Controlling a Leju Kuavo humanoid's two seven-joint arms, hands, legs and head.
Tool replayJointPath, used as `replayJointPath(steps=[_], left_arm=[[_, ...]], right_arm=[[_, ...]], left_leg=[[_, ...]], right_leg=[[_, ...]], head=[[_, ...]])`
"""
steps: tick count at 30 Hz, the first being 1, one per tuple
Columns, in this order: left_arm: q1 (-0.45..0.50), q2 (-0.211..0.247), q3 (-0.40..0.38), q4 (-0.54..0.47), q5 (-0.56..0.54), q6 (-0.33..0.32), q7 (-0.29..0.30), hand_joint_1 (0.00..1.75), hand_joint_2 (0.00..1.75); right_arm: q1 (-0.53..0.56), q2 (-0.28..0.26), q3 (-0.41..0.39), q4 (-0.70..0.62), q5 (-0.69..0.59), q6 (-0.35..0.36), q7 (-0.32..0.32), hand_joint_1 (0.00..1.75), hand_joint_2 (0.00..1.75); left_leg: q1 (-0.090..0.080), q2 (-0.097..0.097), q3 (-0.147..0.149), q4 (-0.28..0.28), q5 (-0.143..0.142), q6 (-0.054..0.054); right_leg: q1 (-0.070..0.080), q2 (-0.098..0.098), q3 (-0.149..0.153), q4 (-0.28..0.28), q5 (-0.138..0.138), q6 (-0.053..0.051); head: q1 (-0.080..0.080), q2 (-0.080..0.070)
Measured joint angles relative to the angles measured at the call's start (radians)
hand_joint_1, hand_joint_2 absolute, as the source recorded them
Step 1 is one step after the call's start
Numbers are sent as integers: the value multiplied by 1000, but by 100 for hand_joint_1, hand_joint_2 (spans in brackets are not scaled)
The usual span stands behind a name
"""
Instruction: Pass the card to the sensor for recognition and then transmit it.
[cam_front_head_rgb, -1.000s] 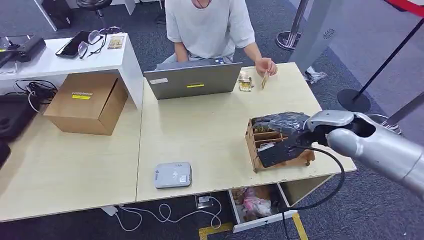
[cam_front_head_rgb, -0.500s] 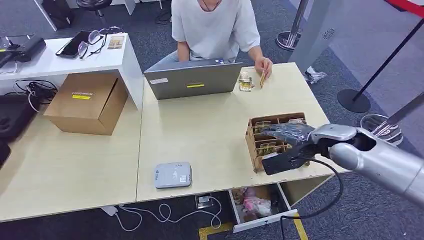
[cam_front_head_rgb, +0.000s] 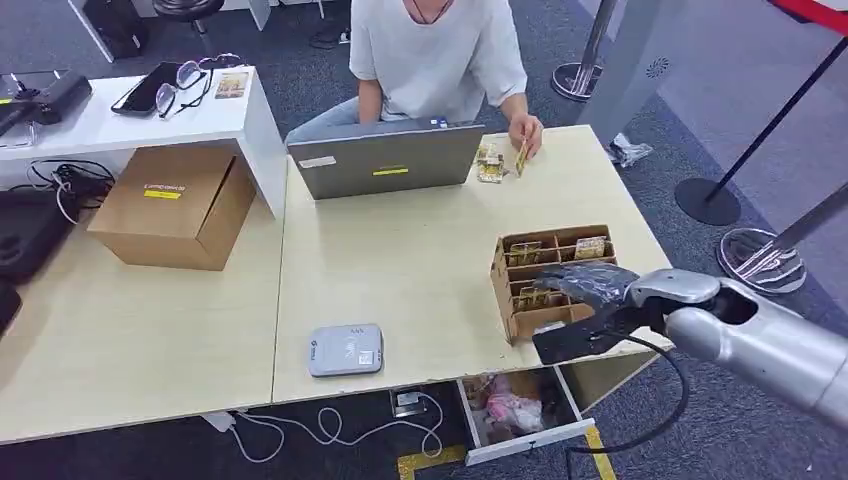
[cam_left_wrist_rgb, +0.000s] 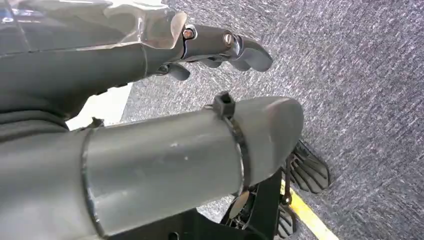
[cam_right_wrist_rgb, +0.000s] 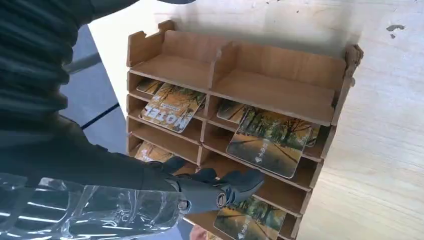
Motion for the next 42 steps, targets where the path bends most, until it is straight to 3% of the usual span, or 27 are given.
replayJointPath(steps=[16, 42], left_arm=[[-1, 0, 0, 0, -11, -3, -2, 0, 0], [0, 3, 0, 0, -30, -6, 1, 0, 0]], right_arm=[[34, 12, -80, 32, 52, -37, 32, 0, 175], [32, 46, -81, 87, 63, -27, 14, 2, 175]], left_leg=[[0, 0, -1, 0, 0, 0], [0, 0, 0, 0, 0, 0]], right_leg=[[0, 0, 0, 0, 0, 0], [0, 0, 0, 0, 0, 0]], head=[[0, 0], [0, 0]])
